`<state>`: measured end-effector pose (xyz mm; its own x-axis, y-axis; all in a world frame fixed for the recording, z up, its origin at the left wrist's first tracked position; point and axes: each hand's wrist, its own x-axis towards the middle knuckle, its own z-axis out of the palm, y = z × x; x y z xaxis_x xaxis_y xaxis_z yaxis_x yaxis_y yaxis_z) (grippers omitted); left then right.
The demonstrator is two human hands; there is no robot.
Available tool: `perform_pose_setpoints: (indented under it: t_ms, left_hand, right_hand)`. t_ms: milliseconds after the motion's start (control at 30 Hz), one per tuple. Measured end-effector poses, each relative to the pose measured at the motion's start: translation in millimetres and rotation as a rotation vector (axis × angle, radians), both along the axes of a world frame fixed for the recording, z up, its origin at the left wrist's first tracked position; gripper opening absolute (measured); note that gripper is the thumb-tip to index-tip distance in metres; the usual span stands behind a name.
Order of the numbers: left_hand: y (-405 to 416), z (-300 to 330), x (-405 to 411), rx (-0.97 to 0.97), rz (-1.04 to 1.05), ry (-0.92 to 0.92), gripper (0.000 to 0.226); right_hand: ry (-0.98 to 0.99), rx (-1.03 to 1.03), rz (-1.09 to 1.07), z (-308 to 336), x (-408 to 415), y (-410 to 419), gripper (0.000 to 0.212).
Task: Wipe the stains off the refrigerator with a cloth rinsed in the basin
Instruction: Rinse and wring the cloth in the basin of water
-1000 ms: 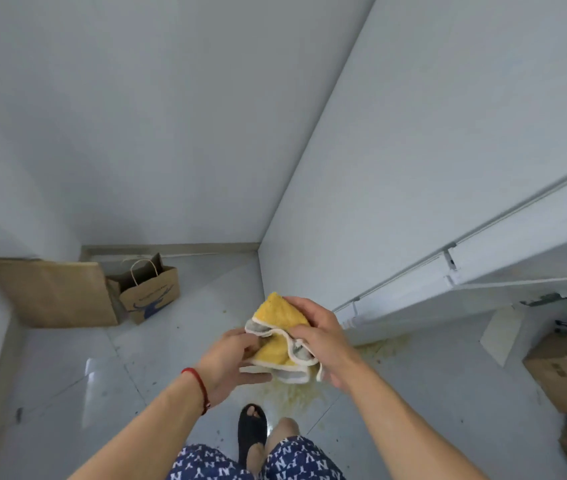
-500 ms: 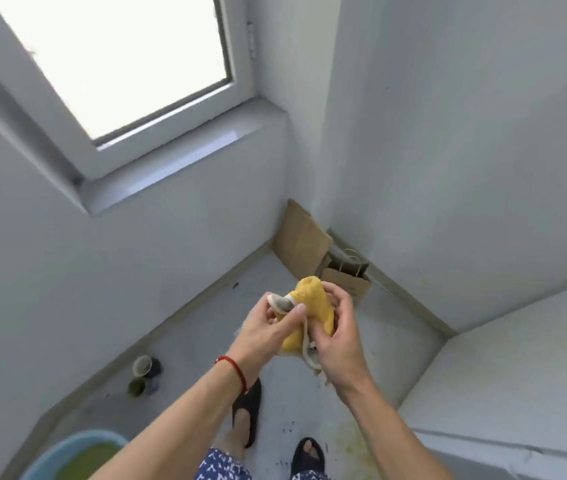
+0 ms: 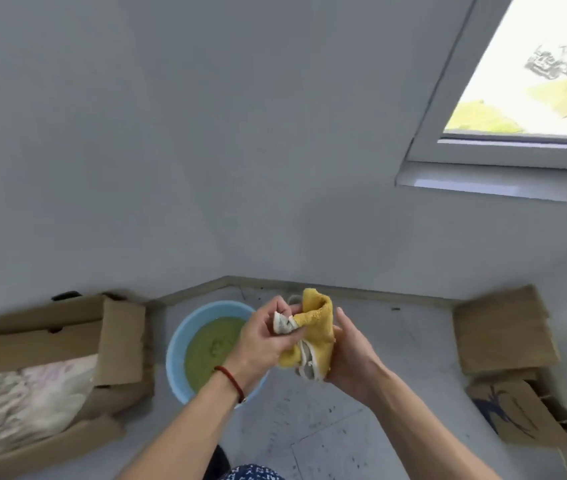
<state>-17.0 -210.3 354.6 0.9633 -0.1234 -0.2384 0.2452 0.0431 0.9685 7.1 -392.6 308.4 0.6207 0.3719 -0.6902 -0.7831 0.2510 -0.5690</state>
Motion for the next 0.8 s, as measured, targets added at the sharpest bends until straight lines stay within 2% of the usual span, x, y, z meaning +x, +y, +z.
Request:
perform_pose_setpoints:
  t_ms: [67, 133, 200, 233, 300, 367, 400, 433, 467, 500, 567, 633, 733, 800]
  left_hand:
    - [61.6, -12.0, -6.7, 0.071, 0.071, -0.018, 0.034]
    - [117.5, -22.8, -9.6, 0.189, 0.081, 0.014, 0.034]
    - [171.4, -32.8, -11.8, 0.177, 0.04, 0.06, 0.035]
    - [188.3, -34.0, -11.8, 0.118, -0.001, 0.088, 0.032]
    - [218.3, -35.5, -7.0, -0.146, 0.003, 0.189, 0.031]
    - [236.3, -40.4, 5.9, -0.481, 0.166, 0.406, 0.042]
    - [241.6, -45.0, 12.8, -0.589, 0.27, 0.493, 0.04]
    - [246.8, -52.7, 18.0, -0.562, 0.352, 0.543, 0.031]
    - [251.6, -62.3, 21.4, -0.472, 0.387, 0.565, 0.019]
    - [255.4, -72.4, 24.2, -0.333, 0.367, 0.573, 0.021]
    - [261.2, -99.9, 24.5, -0.04, 0.22, 0.596, 0.049]
    - [267.9, -134.1, 27.7, 0.277, 0.085, 0.623, 0.055]
    - [265.1, -180.2, 33.6, 0.7, -0.071, 0.599, 0.013]
    - [265.9, -215.2, 38.5, 0.938, -0.156, 0.607, 0.018]
  right_hand:
    - [-0.034, -0.07, 0.048, -2.9, 8.0, 57.5, 0.049]
    - [-0.118, -0.266, 0.102, -7.7, 8.5, 106.6, 0.03]
    - [-0.151, -0.323, 0.128, -13.6, 9.8, 156.0, 0.022]
    - [-0.16, -0.313, 0.129, -15.0, 13.2, 172.4, 0.021]
    - [-0.181, -0.309, 0.098, -18.4, 23.9, 203.1, 0.019]
    - [-0.202, -0.331, 0.055, -21.5, 39.9, 222.3, 0.024]
    - [-0.226, -0.341, 0.065, -20.8, 46.4, 228.5, 0.028]
    - [-0.268, -0.37, 0.091, -22.1, 53.3, 232.2, 0.03]
    - [-0.316, -0.415, 0.125, -24.0, 61.5, 235.2, 0.03]
    - [-0.368, -0.48, 0.165, -27.7, 71.2, 237.6, 0.03]
    - [-0.435, -0.592, 0.268, -36.8, 91.0, 240.8, 0.034]
    - [-0.479, -0.681, 0.406, -61.2, 112.5, 243.9, 0.041]
    - [-0.541, -0.796, 0.677, -117.7, 138.3, 247.4, 0.048]
    - [-0.577, -0.832, 0.833, -158.5, 150.2, 250.5, 0.044]
